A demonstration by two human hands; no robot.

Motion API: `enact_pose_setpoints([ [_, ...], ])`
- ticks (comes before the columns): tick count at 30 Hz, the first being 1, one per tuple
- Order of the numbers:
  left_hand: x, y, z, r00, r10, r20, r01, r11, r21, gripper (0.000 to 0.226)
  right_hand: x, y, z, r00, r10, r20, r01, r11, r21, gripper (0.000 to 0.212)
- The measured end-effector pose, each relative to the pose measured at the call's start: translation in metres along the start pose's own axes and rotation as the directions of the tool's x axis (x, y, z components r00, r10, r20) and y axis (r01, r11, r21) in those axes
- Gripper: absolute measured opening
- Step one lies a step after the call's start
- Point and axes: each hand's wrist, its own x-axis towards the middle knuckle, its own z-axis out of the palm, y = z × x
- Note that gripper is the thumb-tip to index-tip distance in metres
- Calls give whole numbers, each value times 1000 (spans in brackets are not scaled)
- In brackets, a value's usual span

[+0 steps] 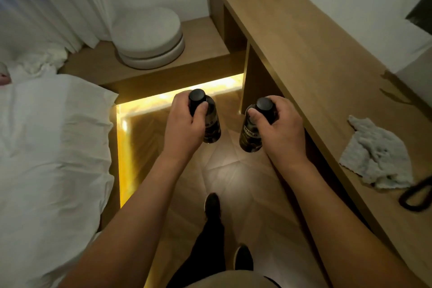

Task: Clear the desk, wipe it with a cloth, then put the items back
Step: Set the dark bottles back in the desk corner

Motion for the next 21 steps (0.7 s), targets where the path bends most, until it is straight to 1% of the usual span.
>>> enact_pose_setpoints([
  [4,61,-22,7,1000,17,18,-17,1000,11,27,57,-3,33,1000,0,-19,0,1000,12,33],
  [8,132,-39,9,998,49,27,-49,999,-14,31,121,-13,63,999,16,-43,-15,1000,20,33],
  [14,225,-55,16,997,51,54,-50,998,-24,27,205,-27,96,997,9,-74,-9,1000,9,28],
  [21,317,-78,44,998,45,40,-44,999,-31,26,296,-20,124,998,29,-55,-30,999,-14,36],
])
